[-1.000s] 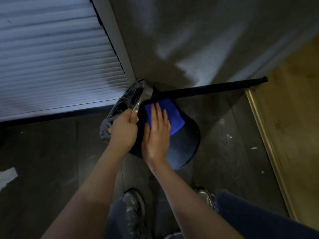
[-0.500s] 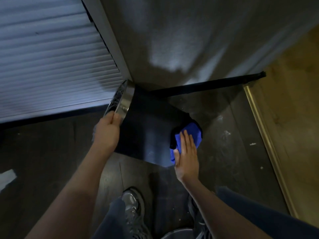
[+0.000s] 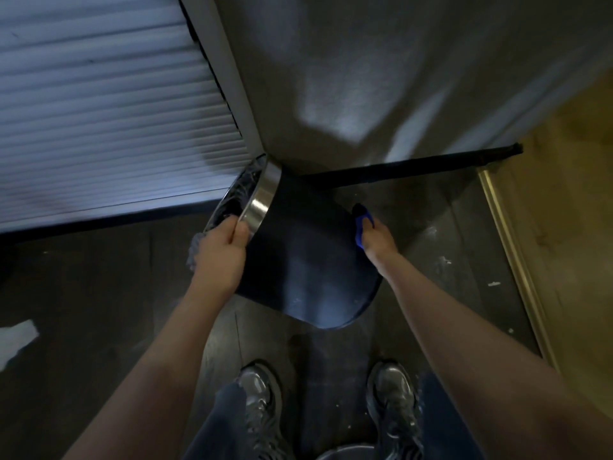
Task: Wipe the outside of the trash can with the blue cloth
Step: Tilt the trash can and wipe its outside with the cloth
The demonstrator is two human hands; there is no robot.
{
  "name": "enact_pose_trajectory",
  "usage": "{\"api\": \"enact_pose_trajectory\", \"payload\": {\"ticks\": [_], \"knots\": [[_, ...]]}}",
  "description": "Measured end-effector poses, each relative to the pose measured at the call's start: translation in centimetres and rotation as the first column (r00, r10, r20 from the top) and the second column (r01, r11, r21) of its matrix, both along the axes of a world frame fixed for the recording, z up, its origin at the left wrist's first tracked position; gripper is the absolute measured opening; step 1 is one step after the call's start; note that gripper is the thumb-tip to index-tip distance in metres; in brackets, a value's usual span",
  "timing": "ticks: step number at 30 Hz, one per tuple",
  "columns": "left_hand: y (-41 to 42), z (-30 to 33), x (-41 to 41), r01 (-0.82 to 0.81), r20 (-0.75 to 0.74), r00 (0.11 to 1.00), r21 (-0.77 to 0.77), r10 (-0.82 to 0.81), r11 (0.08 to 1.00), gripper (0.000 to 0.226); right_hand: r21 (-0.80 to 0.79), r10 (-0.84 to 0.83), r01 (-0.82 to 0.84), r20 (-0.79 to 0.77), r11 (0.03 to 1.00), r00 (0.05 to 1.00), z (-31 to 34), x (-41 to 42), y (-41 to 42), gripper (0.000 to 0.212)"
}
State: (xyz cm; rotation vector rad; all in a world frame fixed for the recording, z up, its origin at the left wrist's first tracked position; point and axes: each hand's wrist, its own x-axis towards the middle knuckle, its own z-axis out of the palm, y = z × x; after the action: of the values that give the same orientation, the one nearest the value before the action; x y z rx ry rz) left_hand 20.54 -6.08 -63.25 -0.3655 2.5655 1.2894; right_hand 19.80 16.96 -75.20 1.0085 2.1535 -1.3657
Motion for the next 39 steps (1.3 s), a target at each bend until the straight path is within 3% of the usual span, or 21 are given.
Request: {"api": "enact_pose_trajectory", "payload": {"ticks": [2,4,7,9,15,17,20,22,24,28,31,33,36,38,39], "knots": [[-0.1,0.2,0.4,0.022,-0.004,1.000,0.004,-0.022,1.000,0.027,-0.061,0.019,-0.022,-0.048,0.998,0.999,0.9,-1.6,-0.9,0.040],[0.1,0.3,0.4,0.072,-0.020,0.997,-0.030,-0.073,0.997,0.029,-0.075,0.010,-0.025,-0.193,0.997,0.981,2.6,-2.3,-3.2,0.039],[0.7,0.5,0.1,0.124,-0.054,0.990,-0.080,-0.128,0.989,0.034,0.047,0.051,-0.032,-0.501,0.998,0.864,6.3,-0.7,-7.7,0.042],[1.0,0.6,0.2,0.142,-0.087,0.985,-0.109,-0.152,0.984,0.039,0.137,0.148,-0.082,-0.591,0.987,0.793,8.1,1.1,-10.3,0.049],[1.1,0.3,0.9,0.151,-0.096,0.983,-0.066,-0.157,0.986,0.022,0.209,0.171,-0.053,-0.602,0.976,0.780,9.4,1.2,-11.3,0.048],[0.8,0.4,1.1,0.160,-0.135,0.976,-0.080,-0.170,0.984,0.022,0.072,0.071,-0.038,-0.530,0.997,0.845,9.2,-2.1,-10.1,0.041],[0.3,0.7,1.7,0.178,-0.163,0.969,-0.073,-0.188,0.981,0.032,-0.199,0.063,-0.114,-0.248,0.973,0.967,8.5,-8.0,-7.7,0.035],[0.3,0.7,1.7,0.178,-0.147,0.971,-0.081,-0.188,0.981,0.038,-0.242,0.124,-0.158,-0.151,0.957,0.981,8.2,-10.0,-7.0,0.038],[0.4,0.6,1.5,0.160,-0.108,0.980,-0.076,-0.168,0.984,0.027,-0.250,0.154,-0.194,-0.170,0.949,0.973,8.1,-10.3,-7.1,0.040],[0.4,0.3,1.0,0.112,-0.079,0.990,-0.084,-0.118,0.990,0.024,-0.117,0.095,-0.151,-0.386,0.982,0.917,8.5,-7.0,-9.0,0.038],[0.4,-0.1,0.4,0.127,-0.071,0.988,-0.098,-0.134,0.987,0.028,0.231,0.298,-0.196,-0.604,0.953,0.739,9.0,-1.2,-11.5,0.046],[0.5,-0.2,0.4,0.130,-0.071,0.988,-0.058,-0.134,0.990,0.027,0.449,0.476,-0.225,-0.591,0.865,0.652,8.4,2.5,-12.5,0.049],[0.4,-0.2,0.6,0.120,-0.087,0.988,-0.062,-0.125,0.991,0.033,0.648,0.646,-0.265,-0.463,0.714,0.607,6.3,6.0,-11.2,0.050],[0.2,-0.1,0.5,0.098,-0.058,0.993,-0.073,-0.102,0.993,0.032,0.661,0.640,-0.266,-0.419,0.701,0.644,4.6,7.4,-9.1,0.050],[0.2,-0.1,0.4,0.080,-0.045,0.996,-0.056,-0.082,0.995,0.031,0.604,0.583,-0.267,-0.416,0.751,0.698,3.9,8.1,-8.0,0.053]]}}
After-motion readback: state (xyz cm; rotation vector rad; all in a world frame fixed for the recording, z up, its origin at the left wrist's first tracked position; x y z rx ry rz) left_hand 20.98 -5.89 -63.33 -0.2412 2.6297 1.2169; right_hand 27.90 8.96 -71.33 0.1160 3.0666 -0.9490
